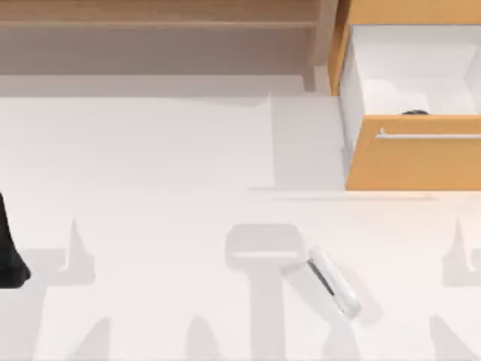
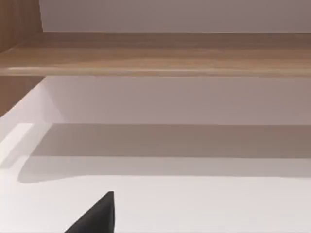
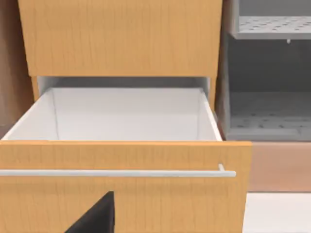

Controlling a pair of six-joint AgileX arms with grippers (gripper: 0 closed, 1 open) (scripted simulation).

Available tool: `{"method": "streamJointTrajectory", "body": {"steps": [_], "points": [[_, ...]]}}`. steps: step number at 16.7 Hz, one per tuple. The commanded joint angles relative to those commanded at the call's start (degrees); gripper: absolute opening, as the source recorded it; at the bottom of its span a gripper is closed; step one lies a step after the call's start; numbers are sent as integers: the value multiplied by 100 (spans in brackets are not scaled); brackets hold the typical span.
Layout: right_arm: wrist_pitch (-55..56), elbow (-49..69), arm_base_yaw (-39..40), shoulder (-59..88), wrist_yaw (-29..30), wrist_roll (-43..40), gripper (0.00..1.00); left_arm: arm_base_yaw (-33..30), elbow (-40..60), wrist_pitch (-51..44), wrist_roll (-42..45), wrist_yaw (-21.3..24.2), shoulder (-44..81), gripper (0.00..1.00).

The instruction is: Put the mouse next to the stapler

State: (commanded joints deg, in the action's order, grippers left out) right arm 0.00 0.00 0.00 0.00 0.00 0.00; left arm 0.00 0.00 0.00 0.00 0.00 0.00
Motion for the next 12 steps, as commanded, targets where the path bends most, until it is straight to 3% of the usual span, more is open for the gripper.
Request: {"method": "streamJointTrajectory", "body": {"steps": [6,12], "points": [[-307,503,32,559,-3,-43,100,0,0,0,0,0,0,100],[-1565,2795,155,3109,-12,-217,100,0,0,0,0,0,0,100]]}}
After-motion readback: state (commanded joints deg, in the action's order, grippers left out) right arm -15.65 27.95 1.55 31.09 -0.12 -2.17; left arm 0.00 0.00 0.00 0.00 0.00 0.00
